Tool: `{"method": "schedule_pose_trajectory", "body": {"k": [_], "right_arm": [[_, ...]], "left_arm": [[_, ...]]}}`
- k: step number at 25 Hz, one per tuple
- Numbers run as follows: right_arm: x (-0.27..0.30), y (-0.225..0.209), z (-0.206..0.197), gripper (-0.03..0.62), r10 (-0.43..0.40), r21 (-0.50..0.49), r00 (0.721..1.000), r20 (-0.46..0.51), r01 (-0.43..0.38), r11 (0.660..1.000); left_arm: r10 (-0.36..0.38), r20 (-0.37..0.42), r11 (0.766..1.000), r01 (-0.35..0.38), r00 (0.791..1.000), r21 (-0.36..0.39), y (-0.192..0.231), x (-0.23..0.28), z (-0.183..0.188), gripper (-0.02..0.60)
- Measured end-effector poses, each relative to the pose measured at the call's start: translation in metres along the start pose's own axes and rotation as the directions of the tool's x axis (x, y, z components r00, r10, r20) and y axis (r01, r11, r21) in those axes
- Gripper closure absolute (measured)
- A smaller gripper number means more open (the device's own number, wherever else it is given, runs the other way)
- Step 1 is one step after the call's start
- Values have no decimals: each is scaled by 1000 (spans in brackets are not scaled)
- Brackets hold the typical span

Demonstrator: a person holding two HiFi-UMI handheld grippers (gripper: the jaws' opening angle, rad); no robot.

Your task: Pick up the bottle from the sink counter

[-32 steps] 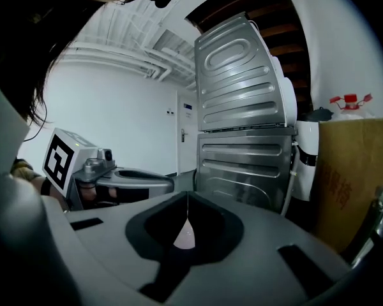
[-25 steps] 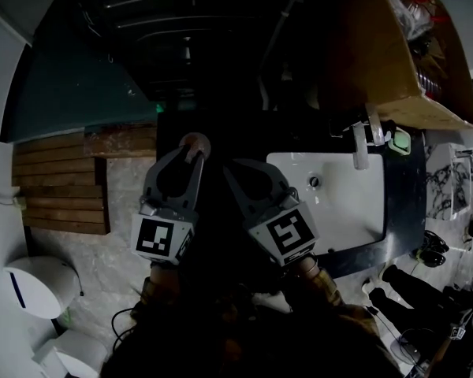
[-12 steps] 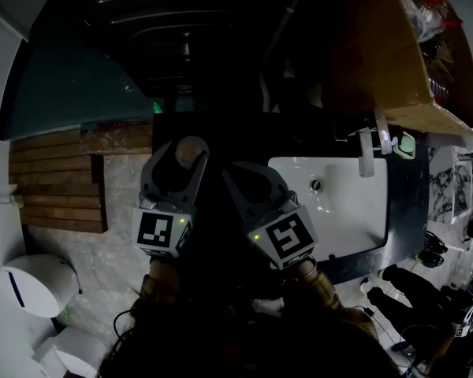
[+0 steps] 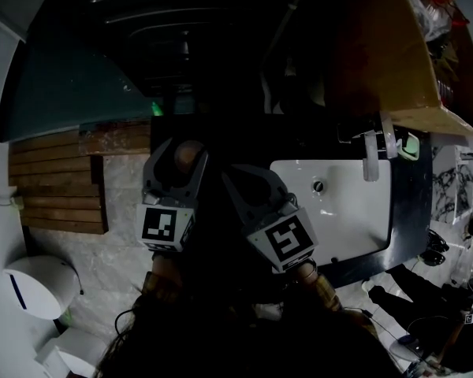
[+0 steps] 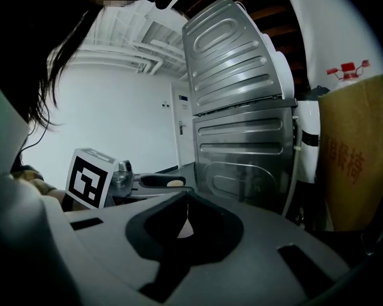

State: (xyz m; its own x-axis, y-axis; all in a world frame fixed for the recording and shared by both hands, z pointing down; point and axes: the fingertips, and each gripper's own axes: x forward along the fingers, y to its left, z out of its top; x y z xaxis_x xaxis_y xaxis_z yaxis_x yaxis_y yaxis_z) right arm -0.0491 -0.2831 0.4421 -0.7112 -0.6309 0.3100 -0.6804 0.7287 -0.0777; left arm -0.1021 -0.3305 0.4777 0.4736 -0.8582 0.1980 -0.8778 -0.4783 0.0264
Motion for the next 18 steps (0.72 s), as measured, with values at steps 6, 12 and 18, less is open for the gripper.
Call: {"method": "schedule_pose_trajectory", "body": {"k": [6, 12, 18], "right_arm": [[-2, -2, -6, 577, -9, 15, 1000, -11, 9, 1000], [-2, -3, -8, 577, -9, 11, 1000, -14, 10, 1000], [-2, 1, -8, 577, -3, 13, 1000, -21, 3, 1000]], "left_arm": [[-13, -24, 1000, 13, 1000, 5, -5, 8, -3, 371], [-6, -9, 997, 7, 1000, 71, -2, 12, -7, 371], [-2, -16, 997, 3, 1000, 81, -3, 11, -6, 374]]}}
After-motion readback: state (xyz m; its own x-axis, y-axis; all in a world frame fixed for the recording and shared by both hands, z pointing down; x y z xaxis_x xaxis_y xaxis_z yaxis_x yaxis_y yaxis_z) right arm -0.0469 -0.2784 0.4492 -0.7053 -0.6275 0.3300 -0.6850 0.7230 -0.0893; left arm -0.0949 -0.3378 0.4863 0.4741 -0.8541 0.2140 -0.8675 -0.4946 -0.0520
